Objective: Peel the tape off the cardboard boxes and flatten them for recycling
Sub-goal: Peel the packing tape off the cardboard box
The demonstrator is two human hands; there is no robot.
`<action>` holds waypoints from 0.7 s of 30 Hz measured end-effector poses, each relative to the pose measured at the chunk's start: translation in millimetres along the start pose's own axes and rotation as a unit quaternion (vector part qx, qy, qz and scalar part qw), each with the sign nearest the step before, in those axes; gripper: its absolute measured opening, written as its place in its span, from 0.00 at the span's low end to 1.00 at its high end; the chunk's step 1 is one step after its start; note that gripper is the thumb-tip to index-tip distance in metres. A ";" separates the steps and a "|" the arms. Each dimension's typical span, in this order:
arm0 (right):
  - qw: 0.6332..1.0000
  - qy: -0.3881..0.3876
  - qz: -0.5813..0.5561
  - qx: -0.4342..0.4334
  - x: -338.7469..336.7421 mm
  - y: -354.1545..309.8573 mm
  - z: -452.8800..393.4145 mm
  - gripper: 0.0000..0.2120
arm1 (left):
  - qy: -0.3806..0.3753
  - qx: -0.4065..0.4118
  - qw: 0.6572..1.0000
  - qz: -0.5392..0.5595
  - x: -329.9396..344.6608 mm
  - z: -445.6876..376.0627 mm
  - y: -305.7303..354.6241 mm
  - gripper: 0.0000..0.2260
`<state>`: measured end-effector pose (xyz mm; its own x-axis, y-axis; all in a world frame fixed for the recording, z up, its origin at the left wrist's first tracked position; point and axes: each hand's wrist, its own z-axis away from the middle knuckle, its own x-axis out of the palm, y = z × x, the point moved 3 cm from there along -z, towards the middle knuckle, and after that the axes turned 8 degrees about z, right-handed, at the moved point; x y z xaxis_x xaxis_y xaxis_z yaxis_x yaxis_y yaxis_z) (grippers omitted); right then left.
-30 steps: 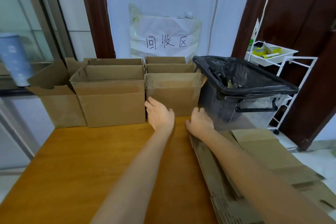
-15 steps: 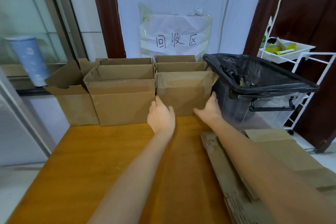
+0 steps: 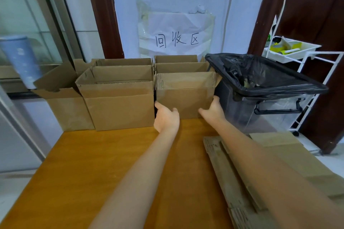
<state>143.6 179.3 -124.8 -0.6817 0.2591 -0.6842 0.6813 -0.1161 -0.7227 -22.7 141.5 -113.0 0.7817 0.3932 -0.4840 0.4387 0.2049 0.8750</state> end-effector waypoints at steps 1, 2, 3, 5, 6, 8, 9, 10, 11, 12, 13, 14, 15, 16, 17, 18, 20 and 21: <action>1.000 0.001 -0.005 0.004 0.2 -0.4 0.4 0.34 | -0.002 0.004 1.000 -0.009 1.2 1.5 0.9 0.29; 1.000 0.004 -0.009 0.009 0.4 -1.1 1.3 0.33 | -0.003 0.007 1.000 -0.016 2.3 3.0 1.7 0.29; 1.000 0.007 -0.010 0.016 0.3 -1.8 2.5 0.33 | -0.004 0.009 1.000 -0.019 3.5 4.5 2.5 0.29; 0.999 0.012 -0.007 0.031 -0.4 -3.4 6.4 0.34 | -0.004 0.011 1.000 -0.027 3.8 8.5 3.6 0.28; 0.999 0.011 -0.005 0.038 -0.9 -4.0 8.7 0.34 | -0.004 0.012 0.999 -0.034 2.8 11.2 3.7 0.28; 0.999 0.004 -0.007 0.046 -2.7 -5.0 14.0 0.35 | -0.004 0.020 0.998 -0.052 -1.1 17.5 2.7 0.26; 0.999 0.000 -0.010 0.050 -3.8 -5.2 16.7 0.35 | -0.004 0.026 0.998 -0.061 -4.0 20.3 1.6 0.25; 0.998 -0.003 -0.014 0.054 -5.2 -5.3 19.6 0.35 | -0.003 0.031 0.997 -0.069 -7.3 22.8 0.7 0.24; 0.998 -0.007 -0.018 0.057 -6.5 -5.0 22.4 0.36 | 0.000 0.035 0.997 -0.072 -10.7 24.5 -0.5 0.22; 0.998 -0.009 -0.024 0.059 -7.6 -4.6 25.3 0.36 | 0.006 0.040 0.997 -0.072 -14.6 25.7 -2.0 0.21; 0.998 -0.010 -0.031 0.059 -8.8 -4.4 28.2 0.37 | 0.013 0.046 0.996 -0.069 -18.6 26.6 -3.2 0.21; 0.997 -0.011 -0.039 0.060 -9.9 -4.4 31.0 0.37 | 0.020 0.052 0.996 -0.066 -22.3 26.9 -4.5 0.21; 0.997 -0.013 -0.047 0.061 -10.7 -4.5 33.4 0.38 | 0.023 0.057 0.996 -0.061 -26.0 27.5 -5.6 0.21; 0.997 -0.015 -0.052 0.062 -11.3 -4.8 35.7 0.38 | 0.022 0.059 0.997 -0.051 -28.8 27.8 -7.1 0.21; 0.996 -0.018 -0.056 0.063 -11.9 -5.5 37.7 0.38 | 0.016 0.061 0.997 -0.036 -31.4 28.0 -8.6 0.21; 0.996 -0.020 -0.059 0.063 -12.5 -6.5 39.7 0.39 | 0.010 0.064 0.998 -0.022 -33.8 28.0 -10.2 0.21; 0.996 -0.021 -0.061 0.066 -13.9 -7.0 43.0 0.38 | 0.004 0.072 0.997 -0.007 -39.4 27.0 -13.9 0.21; 0.996 -0.021 -0.064 0.067 -14.3 -6.2 43.8 0.38 | 0.004 0.075 0.997 -0.001 -43.0 25.6 -15.6 0.20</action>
<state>137.4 134.3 -114.9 -0.7727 0.2394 -0.5879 0.5494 -0.2117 -0.8083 -51.8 98.5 -106.1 0.7772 0.4007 -0.4851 0.5024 0.0689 0.8619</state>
